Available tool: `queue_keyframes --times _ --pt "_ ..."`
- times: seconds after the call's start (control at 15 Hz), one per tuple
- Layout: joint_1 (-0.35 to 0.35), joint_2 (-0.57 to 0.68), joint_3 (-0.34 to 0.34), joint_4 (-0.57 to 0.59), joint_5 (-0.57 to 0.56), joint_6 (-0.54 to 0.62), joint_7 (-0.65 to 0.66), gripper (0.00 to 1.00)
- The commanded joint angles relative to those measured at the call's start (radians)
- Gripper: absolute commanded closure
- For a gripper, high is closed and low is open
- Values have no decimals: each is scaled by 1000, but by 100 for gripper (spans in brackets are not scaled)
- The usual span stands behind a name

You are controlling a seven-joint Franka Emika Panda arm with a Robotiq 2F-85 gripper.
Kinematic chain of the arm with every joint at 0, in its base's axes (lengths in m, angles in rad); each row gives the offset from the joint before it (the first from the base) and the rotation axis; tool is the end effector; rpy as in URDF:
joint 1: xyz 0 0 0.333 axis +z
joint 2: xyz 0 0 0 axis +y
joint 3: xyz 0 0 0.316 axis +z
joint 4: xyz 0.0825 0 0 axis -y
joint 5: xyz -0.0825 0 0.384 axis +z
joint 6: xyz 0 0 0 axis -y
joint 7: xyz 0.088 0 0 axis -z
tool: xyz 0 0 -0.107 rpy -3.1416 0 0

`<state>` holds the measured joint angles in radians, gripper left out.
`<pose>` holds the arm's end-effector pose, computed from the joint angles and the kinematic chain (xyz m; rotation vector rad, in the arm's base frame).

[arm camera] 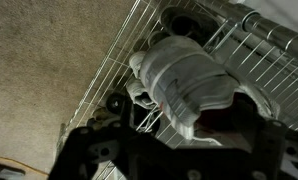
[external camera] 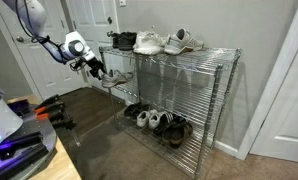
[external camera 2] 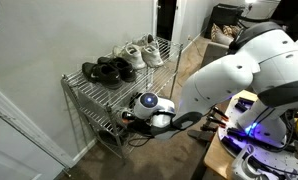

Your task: Move the sneaker from the second shelf to the right side of the topmost shelf.

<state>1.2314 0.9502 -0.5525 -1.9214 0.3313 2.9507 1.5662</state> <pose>0.4911 0.3787 0.0836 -2.6495 1.3833 -0.6088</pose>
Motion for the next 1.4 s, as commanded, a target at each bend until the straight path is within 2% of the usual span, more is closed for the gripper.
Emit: queue_keyframes --times 0.0,0.33,0.67,0.93,1.33 --pt "-18 9 16 16 -51 -8 83 0" --pt "-50 33 48 46 -71 -41 129 0" --pt "-64 56 47 55 -60 -22 250 0" --pt "-80 59 63 63 -66 12 292 0" --pt "-82 81 50 52 -25 110 448 0"
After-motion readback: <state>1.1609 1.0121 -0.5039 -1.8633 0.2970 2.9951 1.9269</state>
